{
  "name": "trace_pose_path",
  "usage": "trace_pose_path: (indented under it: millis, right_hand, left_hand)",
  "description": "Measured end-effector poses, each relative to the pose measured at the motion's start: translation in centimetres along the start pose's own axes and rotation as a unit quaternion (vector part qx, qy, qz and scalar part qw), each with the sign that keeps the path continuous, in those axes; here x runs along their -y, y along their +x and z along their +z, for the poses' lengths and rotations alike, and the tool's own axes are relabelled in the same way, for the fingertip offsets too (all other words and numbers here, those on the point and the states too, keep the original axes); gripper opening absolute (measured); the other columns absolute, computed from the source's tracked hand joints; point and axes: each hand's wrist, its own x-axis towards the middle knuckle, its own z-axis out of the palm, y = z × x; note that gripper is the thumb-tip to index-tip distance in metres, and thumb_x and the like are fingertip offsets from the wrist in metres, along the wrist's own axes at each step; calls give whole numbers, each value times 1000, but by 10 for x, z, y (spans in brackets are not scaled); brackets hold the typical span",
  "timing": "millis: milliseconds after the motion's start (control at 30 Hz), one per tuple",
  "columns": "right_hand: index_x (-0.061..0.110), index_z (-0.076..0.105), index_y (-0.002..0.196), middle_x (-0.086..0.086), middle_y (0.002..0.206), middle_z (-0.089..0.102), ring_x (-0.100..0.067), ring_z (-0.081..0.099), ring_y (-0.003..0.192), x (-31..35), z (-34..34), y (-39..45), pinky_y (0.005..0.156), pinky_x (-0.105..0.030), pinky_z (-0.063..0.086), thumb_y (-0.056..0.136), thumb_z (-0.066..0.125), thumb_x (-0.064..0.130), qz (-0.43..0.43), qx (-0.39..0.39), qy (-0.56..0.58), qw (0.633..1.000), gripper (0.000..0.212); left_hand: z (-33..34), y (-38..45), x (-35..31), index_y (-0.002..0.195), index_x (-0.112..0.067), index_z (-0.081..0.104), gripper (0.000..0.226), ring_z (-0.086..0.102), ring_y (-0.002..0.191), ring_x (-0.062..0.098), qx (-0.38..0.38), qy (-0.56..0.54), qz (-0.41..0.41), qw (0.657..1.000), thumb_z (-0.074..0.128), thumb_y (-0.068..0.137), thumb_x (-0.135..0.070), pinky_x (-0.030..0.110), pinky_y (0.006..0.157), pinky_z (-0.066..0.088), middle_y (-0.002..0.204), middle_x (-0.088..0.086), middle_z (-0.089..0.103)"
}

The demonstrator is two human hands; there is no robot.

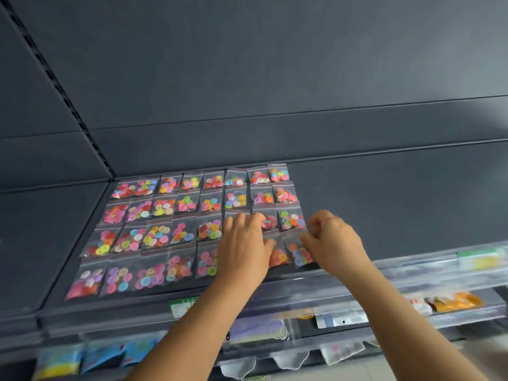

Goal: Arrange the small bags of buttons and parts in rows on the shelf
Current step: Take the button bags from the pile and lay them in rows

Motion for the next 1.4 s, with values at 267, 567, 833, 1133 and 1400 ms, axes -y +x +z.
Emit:
trace_pose_path:
  millis: [267,567,833,1133,1400]
  right_hand:
    - [24,73,91,2,91,64,-19,56,90,-6,-15,-6,76,-35,51,84,62,17,-187,106,-17,976,14]
    - [19,67,83,2,79,50,-19,47,77,-4,-8,-1,62,-25,38,87,59,27,-180,91,-60,978,12]
    - [27,56,126,3,126,51,-18,48,116,10,-2,-2,86,-26,43,89,58,39,-187,62,-81,977,39]
    - [26,25,146,7,151,30,-17,24,139,81,27,-5,114,-34,19,91,49,48,-301,71,-100,946,64]
    - [26,24,146,7,152,28,-16,20,141,182,81,-24,116,-34,13,91,45,52,-380,95,-88,916,64]
  left_hand:
    - [-1,-10,3,115,-21,66,27,44,108,15,93,-25,115,989,53,94,-32,27,91,36,118,-6,59]
    - [-5,-6,6,113,-18,67,26,47,109,15,121,-17,137,983,51,95,-27,29,91,39,120,-4,59]
    - [-15,-11,12,129,-17,55,38,47,115,15,81,-4,124,989,52,94,-32,29,94,39,128,-4,55]
    - [-62,-22,64,143,-21,36,55,35,133,15,-5,49,40,998,52,93,-37,29,109,27,146,-5,40]
    - [-114,-44,158,144,-22,35,55,34,133,13,-41,72,-26,996,52,93,-36,28,110,26,146,-6,39]
